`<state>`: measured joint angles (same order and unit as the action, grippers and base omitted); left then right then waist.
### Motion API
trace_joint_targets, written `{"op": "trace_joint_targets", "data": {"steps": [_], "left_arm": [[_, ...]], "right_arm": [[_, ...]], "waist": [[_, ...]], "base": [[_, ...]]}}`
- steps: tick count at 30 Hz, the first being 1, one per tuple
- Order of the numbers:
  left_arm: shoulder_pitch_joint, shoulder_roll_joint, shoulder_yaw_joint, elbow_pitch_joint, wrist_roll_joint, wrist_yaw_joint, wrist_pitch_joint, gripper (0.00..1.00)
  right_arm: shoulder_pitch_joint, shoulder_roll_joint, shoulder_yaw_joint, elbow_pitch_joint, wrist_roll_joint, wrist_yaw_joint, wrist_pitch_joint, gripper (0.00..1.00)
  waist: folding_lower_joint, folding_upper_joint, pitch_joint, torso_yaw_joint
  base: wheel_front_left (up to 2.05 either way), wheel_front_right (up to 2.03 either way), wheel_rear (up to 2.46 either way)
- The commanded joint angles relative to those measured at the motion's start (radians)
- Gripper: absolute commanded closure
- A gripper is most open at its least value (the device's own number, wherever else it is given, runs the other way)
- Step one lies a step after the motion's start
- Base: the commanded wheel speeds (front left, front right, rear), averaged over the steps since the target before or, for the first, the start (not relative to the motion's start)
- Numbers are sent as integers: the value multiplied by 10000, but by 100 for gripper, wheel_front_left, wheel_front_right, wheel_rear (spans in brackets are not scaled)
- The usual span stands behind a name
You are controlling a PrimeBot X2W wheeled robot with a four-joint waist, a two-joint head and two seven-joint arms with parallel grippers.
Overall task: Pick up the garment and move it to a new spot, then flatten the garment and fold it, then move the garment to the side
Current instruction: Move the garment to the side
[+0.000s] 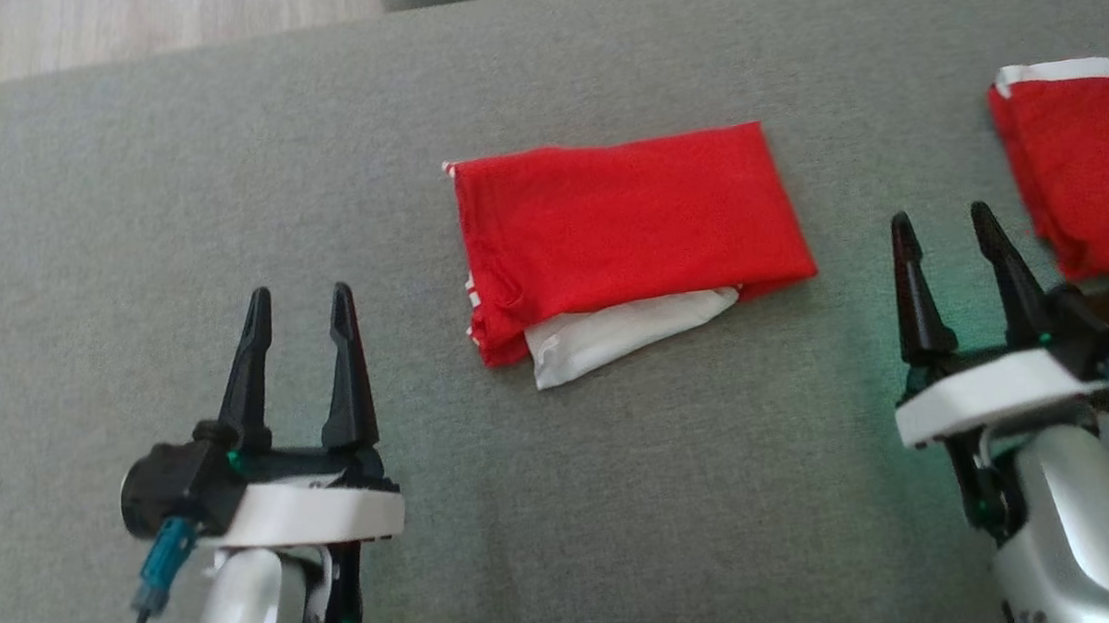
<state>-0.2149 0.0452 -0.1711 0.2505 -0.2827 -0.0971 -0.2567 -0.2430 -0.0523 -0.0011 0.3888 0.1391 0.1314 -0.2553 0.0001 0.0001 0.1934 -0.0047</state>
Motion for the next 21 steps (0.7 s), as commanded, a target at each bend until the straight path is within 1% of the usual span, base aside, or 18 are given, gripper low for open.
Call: {"op": "trace_joint_targets", "data": {"steps": [1, 7, 11, 14, 18, 21], "left_arm": [[-465, 51, 192, -357, 23, -20, -51, 0], [-692, 51, 66, -343, 55, -29, -51, 0], [-832, 51, -46, -326, 50, -52, -51, 0], [-927, 51, -138, -301, 9, -63, -51, 0], [-1031, 51, -207, -281, -13, -62, -51, 0], [-1084, 51, -208, -271, -44, -34, -51, 0]], "right_arm": [[-579, 20, 314, -113, -92, -7, -8, 0], [-1665, 20, 712, 975, 354, -7, 317, 0], [-2394, 20, 822, 2000, 694, -7, 789, 0], [-2866, 20, 1023, 2921, 1671, -7, 1338, 0], [-3393, 20, 1252, 4092, 1712, -7, 1789, 0], [-3609, 20, 1629, 4702, 1687, -7, 1947, 0]], "waist": [[-1, -1, 224, 207], [-1, -1, 755, 586], [-1, -1, 996, 862], [-1, -1, 1088, 1068], [-1, -1, 1159, 1243], [-1, -1, 1158, 1303]], "base": [[0, 0, 0], [0, 0, 0], [0, 0, 0], [0, 0, 0], [0, 0, 0], [0, 0, 0]]}}
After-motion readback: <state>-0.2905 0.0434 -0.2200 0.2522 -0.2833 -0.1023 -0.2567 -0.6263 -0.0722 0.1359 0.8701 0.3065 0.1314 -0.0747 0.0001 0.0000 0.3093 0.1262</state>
